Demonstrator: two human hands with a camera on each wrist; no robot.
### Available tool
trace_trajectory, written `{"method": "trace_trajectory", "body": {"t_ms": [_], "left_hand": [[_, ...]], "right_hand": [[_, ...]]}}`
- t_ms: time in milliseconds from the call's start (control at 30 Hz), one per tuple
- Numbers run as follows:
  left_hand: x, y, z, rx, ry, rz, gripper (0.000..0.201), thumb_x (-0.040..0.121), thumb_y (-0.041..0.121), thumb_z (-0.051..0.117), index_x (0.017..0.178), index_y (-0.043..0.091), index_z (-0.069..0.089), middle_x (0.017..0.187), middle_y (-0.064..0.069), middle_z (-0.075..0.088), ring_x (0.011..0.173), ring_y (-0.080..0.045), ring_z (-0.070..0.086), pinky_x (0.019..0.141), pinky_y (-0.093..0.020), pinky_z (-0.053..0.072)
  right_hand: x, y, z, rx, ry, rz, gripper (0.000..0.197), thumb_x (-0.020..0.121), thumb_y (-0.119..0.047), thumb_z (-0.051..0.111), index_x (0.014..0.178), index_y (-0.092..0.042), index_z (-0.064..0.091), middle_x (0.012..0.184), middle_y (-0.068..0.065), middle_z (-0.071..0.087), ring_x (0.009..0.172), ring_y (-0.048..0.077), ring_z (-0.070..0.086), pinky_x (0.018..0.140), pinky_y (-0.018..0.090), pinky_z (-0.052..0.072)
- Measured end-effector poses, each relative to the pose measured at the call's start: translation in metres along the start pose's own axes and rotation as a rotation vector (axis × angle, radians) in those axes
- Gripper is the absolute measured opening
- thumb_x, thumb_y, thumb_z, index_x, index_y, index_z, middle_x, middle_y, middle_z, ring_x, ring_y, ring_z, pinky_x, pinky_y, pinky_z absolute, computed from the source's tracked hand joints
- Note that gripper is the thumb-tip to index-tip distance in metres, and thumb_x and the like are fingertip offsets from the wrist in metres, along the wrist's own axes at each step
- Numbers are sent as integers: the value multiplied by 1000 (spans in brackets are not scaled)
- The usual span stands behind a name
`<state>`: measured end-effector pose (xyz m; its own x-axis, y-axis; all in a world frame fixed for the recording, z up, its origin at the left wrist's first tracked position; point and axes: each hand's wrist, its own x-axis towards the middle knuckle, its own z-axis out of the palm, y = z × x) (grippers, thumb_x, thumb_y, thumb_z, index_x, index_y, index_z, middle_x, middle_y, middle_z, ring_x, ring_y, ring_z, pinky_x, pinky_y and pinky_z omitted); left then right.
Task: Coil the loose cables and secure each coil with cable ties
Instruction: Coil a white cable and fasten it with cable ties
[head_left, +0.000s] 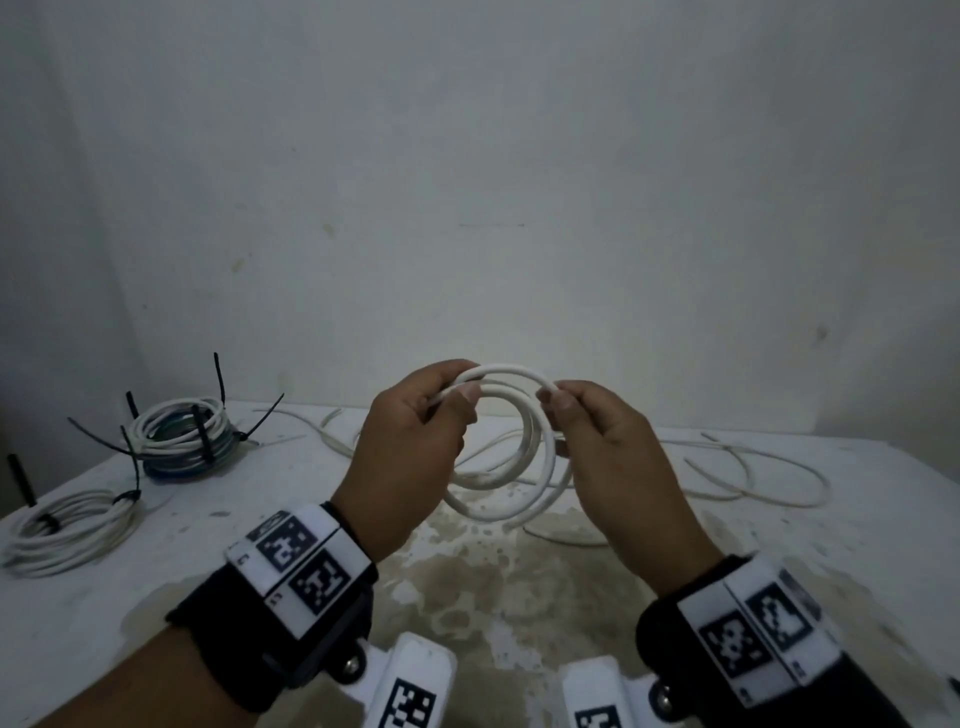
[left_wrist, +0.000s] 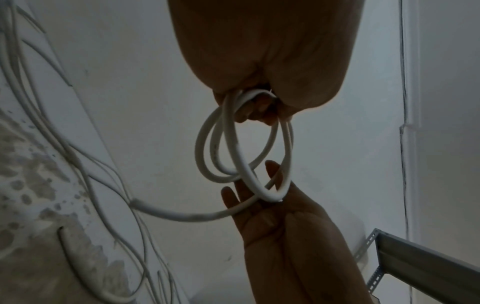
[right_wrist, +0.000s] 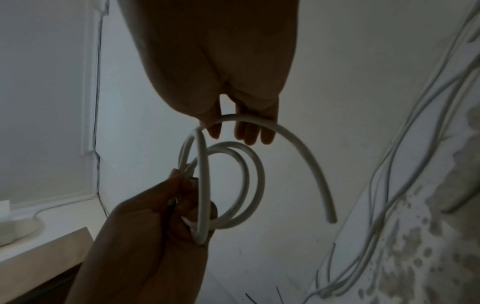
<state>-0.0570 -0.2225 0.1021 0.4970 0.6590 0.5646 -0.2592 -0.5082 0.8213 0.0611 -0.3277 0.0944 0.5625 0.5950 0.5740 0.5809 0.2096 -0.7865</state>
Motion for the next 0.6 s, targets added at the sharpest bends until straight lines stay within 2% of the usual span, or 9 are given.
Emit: {"method": "trace_trajectory", "body": {"t_ms": [67,100,200,267,333,400,467,533,600], "left_hand": [[-1,1,1,-1,50,24,18,95,13,51,98,15,68,64,8,52,58,-14,42,57,-29,39],[-1,1,1,-24,72,20,18,96,13,50,97,15,68,64,6,51,59,-14,42,57,-29,39],[-2,1,3,-122,110,-17,19,97,15,49,95,15,68,64,3,47,58,-15,38,54,-29,35],[-5,4,6,-142,129,-20,20,97,17,48,94,15,68,65,1,46,58,-16,37,55,-30,34],[-7,7,9,-153,145,-14,20,98,18,48,96,16,68,65,0,45,58,-15,37,54,-30,34],[-9,8,11,-175,162,-26,20,98,19,47,99,16,67,65,0,45,57,-14,38,53,-29,36],[-12,8,14,-201,169,-51,21,98,18,46,101,14,65,65,1,45,56,-12,39,53,-27,37],[-16,9,17,-243,168,-64,21,99,16,43,103,11,64,65,1,45,55,-9,39,54,-26,38],[-19,8,18,-271,168,-62,22,100,16,41,104,10,62,65,3,45,54,-7,39,55,-26,38]], "right_hand": [[-4,-4,4,99,-33,40,27,100,-26,41,92,-23,66,84,-6,66,75,4,61,67,16,48],[-6,-5,7,137,-41,58,27,101,-26,40,94,-23,66,86,-7,66,78,2,61,67,15,49],[-10,-4,15,180,-6,76,26,99,-35,39,106,-34,64,103,-17,66,99,1,60,90,30,51],[-15,-5,19,249,-20,112,34,94,-50,34,116,-40,58,117,-21,60,112,-4,53,101,27,43],[-20,-6,23,231,-54,101,41,88,-58,31,121,-43,51,125,-15,55,115,-3,50,97,18,40],[-22,-7,26,207,-29,87,32,92,-50,36,122,-46,46,119,-7,58,104,0,56,86,16,45],[-24,-6,30,247,48,85,32,96,-41,40,126,-39,49,104,-3,63,85,4,61,75,19,48],[-24,-6,32,318,113,106,32,96,-37,42,124,-29,56,90,-4,65,74,5,60,68,21,49],[-25,-6,31,427,119,145,36,95,-36,46,116,-11,61,83,9,65,68,9,62,64,21,51]]}}
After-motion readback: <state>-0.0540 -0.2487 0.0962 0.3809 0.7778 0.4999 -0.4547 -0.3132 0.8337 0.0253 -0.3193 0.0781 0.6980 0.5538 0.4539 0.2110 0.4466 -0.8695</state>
